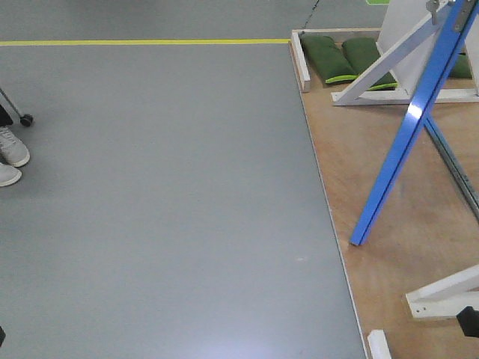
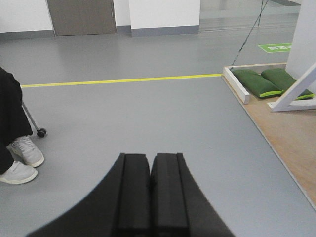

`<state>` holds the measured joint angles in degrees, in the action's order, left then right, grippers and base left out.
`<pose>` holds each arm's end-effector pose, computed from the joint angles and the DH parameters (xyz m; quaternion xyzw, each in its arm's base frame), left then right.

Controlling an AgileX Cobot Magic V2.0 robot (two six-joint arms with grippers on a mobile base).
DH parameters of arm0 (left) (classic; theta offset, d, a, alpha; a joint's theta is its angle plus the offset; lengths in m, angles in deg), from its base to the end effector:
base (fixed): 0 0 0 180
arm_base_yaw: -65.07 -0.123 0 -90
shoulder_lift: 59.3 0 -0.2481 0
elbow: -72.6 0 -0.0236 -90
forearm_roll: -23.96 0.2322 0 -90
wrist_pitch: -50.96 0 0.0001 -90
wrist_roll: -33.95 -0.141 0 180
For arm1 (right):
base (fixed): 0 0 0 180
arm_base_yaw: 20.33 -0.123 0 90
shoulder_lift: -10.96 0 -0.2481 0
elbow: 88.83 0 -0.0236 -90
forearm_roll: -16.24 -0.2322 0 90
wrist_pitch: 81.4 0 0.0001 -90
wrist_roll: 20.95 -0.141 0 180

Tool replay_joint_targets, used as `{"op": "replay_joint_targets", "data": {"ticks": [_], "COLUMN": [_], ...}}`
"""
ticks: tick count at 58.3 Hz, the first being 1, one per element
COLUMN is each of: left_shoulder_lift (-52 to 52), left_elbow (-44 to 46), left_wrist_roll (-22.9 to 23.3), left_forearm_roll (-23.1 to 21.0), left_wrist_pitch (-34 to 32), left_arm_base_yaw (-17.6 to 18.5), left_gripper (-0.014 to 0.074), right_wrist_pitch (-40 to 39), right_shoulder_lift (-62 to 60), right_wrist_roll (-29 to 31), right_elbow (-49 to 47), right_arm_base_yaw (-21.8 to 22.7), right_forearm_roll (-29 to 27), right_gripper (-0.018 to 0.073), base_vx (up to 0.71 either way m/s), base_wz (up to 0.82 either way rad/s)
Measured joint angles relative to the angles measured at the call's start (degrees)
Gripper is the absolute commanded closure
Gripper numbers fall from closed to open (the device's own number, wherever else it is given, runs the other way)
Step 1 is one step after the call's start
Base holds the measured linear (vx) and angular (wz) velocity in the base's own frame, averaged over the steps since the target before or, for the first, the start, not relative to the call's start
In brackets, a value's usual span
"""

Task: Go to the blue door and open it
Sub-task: 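Drive the base forward and turn toward the blue door's edge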

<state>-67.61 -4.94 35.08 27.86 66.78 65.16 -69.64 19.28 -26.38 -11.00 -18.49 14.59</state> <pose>0.1225 0.0024 0.1707 0.0125 0.7750 0.0211 0.6315 0.1242 -0.0032 0.1785 0.0565 0.7520 0.0320 0.6559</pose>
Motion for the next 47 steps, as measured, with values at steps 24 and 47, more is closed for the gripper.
{"op": "replay_joint_targets", "data": {"ticks": [24, 47], "left_shoulder_lift": [0.00, 0.00], "left_elbow": [0.00, 0.00], "left_wrist_roll": [0.00, 0.00], "left_forearm_roll": [0.00, 0.00], "left_wrist_pitch": [0.00, 0.00], "left_arm_base_yaw": [0.00, 0.00], "left_gripper": [0.0524, 0.0524], "right_wrist_pitch": [0.00, 0.00], "right_shoulder_lift": [0.00, 0.00], "right_wrist_roll": [0.00, 0.00], "right_elbow": [0.00, 0.00], "right_arm_base_yaw": [0.00, 0.00], "right_forearm_roll": [0.00, 0.00], "right_gripper": [0.0547, 0.0547], "base_vx": [0.42, 0.40], "base_wz": [0.04, 0.01]}}
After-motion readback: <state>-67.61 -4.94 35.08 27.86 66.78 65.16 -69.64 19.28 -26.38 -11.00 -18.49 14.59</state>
